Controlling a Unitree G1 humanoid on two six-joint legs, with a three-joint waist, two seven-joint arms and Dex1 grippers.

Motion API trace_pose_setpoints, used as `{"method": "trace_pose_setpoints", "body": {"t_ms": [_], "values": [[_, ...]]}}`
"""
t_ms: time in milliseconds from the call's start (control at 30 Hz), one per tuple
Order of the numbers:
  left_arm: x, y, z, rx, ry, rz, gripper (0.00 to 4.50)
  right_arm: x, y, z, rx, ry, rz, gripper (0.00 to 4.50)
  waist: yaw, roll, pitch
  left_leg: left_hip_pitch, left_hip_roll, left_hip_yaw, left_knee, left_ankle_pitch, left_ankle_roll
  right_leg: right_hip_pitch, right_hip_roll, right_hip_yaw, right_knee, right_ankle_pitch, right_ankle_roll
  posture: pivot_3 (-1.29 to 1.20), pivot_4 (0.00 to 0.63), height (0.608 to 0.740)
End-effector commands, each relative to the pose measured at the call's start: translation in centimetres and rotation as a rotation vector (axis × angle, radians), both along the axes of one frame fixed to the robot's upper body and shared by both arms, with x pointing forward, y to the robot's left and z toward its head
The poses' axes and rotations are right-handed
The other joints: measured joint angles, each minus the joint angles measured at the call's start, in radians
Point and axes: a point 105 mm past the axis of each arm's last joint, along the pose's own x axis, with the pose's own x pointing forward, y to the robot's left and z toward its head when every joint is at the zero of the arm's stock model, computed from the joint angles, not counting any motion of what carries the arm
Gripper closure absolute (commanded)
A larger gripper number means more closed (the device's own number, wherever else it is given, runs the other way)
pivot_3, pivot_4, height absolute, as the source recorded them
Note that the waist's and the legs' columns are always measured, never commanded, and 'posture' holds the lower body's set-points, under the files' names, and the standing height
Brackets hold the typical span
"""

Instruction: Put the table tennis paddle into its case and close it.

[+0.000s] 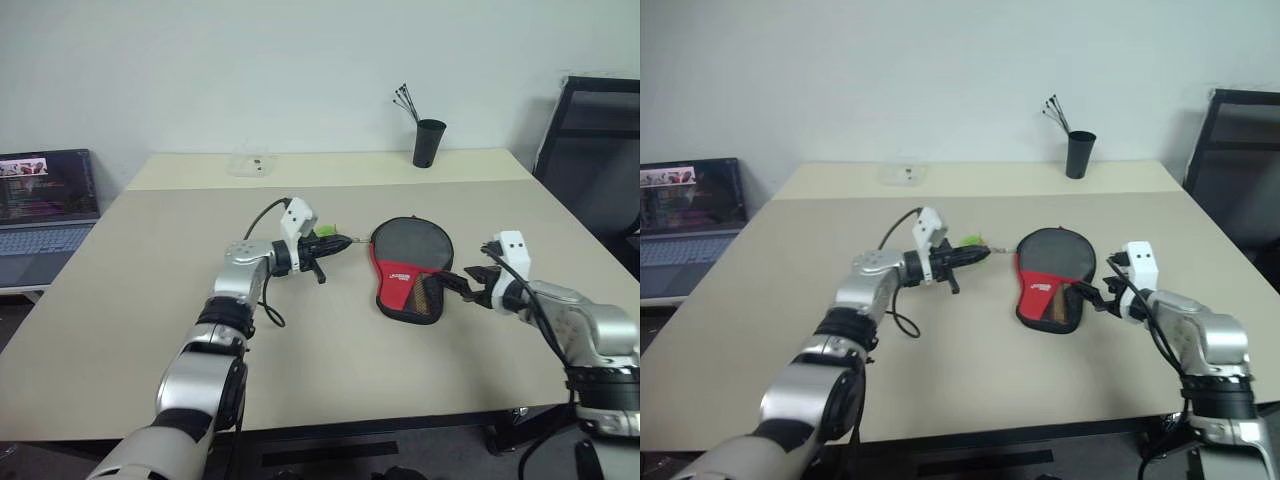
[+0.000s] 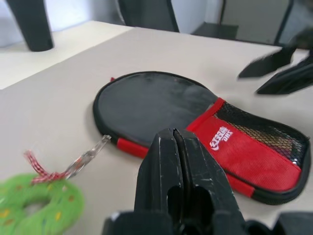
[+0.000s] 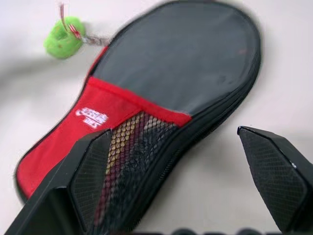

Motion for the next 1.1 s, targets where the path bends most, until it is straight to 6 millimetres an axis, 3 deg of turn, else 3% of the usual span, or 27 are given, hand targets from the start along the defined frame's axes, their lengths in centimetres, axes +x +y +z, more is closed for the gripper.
{"method": "trace_pose_setpoints", "body": {"t_ms": [33,367,600,700,900,1100], "values": [[-0.8,0.1,2.2,-0.031,-0.062,0.006,4.42,1.2,-0.1,0.6,-0.015,-0.053,-0.007,0.00,0.001,0.000,0.000,0.000,0.000,0.000,0.000,0.000,0.000,0.000,0.000,0.000,0.000,0.000,0.000,0.00,0.150,0.740],[-1.2,0.2,2.2,-0.021,-0.054,0.034,4.42,2.3,-0.2,-2.4,-0.107,0.002,0.017,0.00,-0.001,0.000,0.000,0.001,0.000,0.000,0.000,0.000,0.000,0.000,0.000,0.000,0.001,0.000,0.000,0.00,0.150,0.740],[-1.2,0.1,2.2,-0.018,-0.055,0.031,4.42,1.7,1.6,-3.4,-0.114,0.056,0.106,0.00,-0.002,0.000,0.000,0.002,0.000,0.000,0.000,0.000,0.000,0.001,0.000,0.000,0.001,0.000,0.000,0.00,0.150,0.740],[-1.2,0.0,2.1,-0.014,-0.056,0.029,4.50,1.8,2.1,-4.0,-0.123,0.084,0.124,0.56,-0.004,0.000,0.000,0.003,0.000,0.001,0.000,0.000,0.000,0.001,0.000,0.001,0.001,0.000,0.000,0.00,0.150,0.740],[-1.2,0.3,2.0,-0.003,-0.058,0.036,4.50,2.2,3.0,-5.0,-0.125,0.133,0.134,2.47,-0.007,-0.001,-0.002,0.004,0.001,0.001,0.000,0.000,0.000,0.002,0.002,0.001,0.001,0.001,-0.002,0.00,0.150,0.740],[-1.8,1.9,1.3,0.009,-0.039,0.046,4.50,2.7,4.5,-5.6,-0.115,0.152,0.149,4.25,-0.015,-0.003,-0.005,0.007,0.003,0.002,0.000,0.000,0.000,0.003,0.003,0.003,0.002,0.002,-0.004,0.00,0.150,0.740]]}}
